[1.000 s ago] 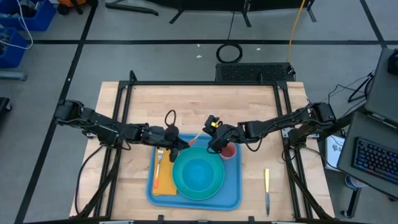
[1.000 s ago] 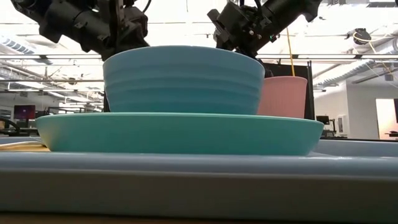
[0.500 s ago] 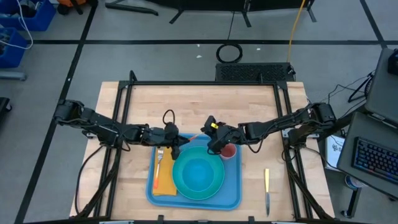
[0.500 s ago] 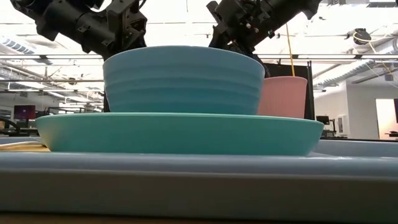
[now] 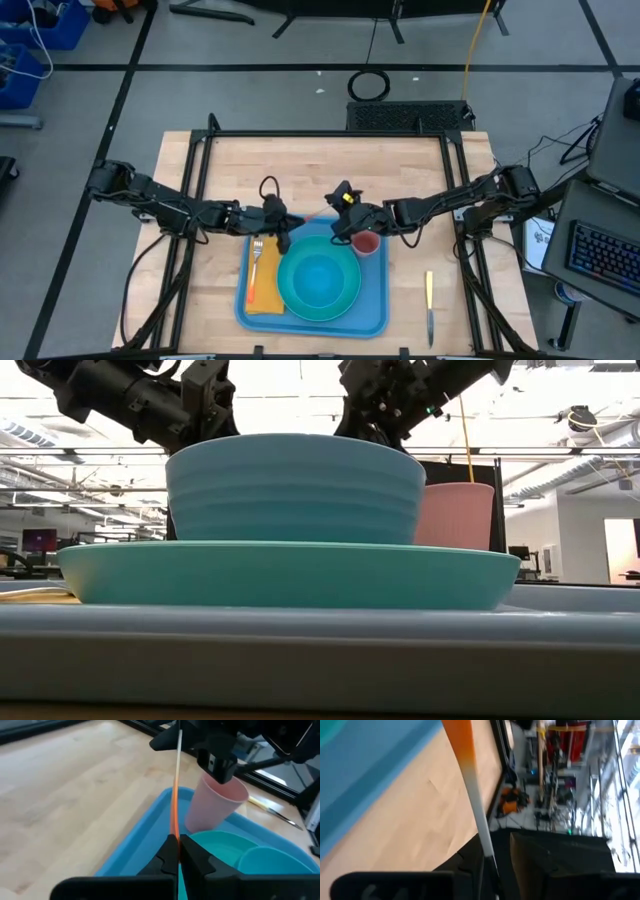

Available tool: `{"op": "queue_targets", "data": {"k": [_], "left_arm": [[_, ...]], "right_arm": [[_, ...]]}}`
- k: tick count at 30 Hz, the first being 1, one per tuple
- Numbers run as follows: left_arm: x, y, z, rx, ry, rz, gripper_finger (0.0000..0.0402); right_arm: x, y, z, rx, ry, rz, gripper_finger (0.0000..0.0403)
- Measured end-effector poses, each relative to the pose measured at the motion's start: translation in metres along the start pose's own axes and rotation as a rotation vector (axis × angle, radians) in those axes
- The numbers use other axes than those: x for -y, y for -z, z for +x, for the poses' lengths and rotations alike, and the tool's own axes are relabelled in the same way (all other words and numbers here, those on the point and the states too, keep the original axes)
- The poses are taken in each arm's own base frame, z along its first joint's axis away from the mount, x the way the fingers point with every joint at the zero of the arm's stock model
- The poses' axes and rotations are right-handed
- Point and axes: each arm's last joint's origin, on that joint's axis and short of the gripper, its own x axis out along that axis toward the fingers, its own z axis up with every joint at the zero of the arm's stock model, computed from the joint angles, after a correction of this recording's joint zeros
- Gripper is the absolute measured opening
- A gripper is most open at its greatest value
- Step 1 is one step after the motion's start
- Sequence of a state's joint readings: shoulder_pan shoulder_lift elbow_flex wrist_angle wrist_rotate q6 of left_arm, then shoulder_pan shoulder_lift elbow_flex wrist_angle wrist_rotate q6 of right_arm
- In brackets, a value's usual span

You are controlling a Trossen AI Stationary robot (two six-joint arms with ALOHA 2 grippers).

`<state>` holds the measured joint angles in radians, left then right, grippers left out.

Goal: Set up tray
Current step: Put the orange spoon on the yellow napkin to the right of the orange fork

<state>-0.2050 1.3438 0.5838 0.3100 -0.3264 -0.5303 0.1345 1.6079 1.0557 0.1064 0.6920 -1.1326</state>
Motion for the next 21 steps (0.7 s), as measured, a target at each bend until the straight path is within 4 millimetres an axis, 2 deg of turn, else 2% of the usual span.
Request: {"op": "queue_targets", "data": {"k": [10,14,21], "left_arm": [[-0.0028,0.0014,-0.0003,0.011,-0.071,-0.011,0.0003],[-0.0036,0.0027,-0.0003,-0.001,-0.080,-0.017,0.0002],[0.0008,0.0042,-0.0021,0.015,-0.081,-0.022,0.0002]], "right_arm": [[0.0011,0.0026,0.0002,-0.087,0.042,0.015,0.0095],[0.0019,0.0037,0.0000,-0.132,0.060,-0.043,0.0095],[0.0032,0.0049,-0.0004,-0.187,0.090,-0.041,0.0097]]}}
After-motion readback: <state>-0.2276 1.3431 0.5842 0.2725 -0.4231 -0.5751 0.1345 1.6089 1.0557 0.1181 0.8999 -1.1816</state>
